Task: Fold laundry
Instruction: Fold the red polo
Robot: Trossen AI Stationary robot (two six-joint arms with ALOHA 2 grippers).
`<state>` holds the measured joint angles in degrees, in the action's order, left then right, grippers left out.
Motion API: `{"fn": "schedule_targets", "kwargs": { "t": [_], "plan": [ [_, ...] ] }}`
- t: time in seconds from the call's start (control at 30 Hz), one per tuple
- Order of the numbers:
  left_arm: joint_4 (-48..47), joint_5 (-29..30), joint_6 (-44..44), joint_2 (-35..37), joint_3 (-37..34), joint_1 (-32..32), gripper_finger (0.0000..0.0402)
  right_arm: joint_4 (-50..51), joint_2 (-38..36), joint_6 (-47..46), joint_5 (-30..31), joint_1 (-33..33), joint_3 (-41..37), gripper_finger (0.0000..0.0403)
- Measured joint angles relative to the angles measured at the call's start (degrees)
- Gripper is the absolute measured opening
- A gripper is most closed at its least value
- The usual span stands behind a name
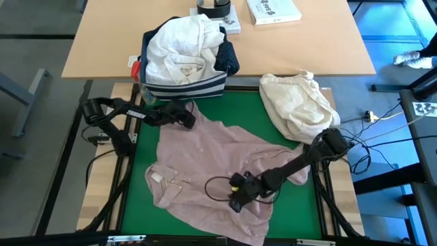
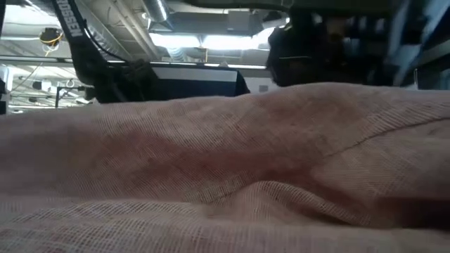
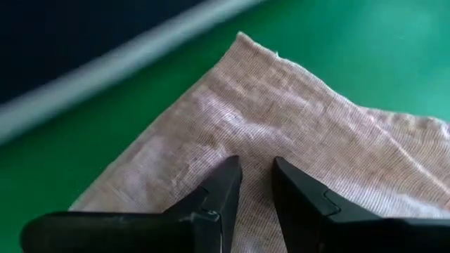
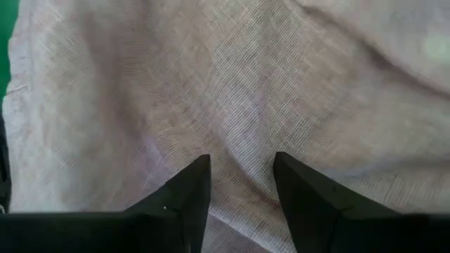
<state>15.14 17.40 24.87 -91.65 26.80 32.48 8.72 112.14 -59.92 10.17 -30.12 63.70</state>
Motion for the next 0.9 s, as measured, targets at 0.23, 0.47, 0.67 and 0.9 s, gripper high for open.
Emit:
{"fn": "schedule_targets", "kwargs": {
  "t": [0.23, 0.47, 0.67, 0.9],
  "plan": [
    [1.62, -5.98, -1.16, 0.58, 0.86, 2.63, 0.0084, -0.12, -0.58, -0.74, 2.87, 0.42, -0.17, 0.0163],
    [-4.25, -15.45, -2.21, 14.97, 3.11, -3.57, 0.0084, 0.52, -7.37, 9.98, 4.84, 5.03, -0.44, 0.0163],
    [-15.48, -21.96, -0.50, 32.14, 5.25, -15.53, 0.0084, 8.51, -18.35, 18.01, 5.27, 5.59, -0.26, 0.0163],
    [-21.87, -19.35, 13.49, 33.36, 5.06, -41.89, 0.0084, 25.61, -22.92, 19.37, 7.12, -0.90, -1.09, 0.0163]
  ]
}}
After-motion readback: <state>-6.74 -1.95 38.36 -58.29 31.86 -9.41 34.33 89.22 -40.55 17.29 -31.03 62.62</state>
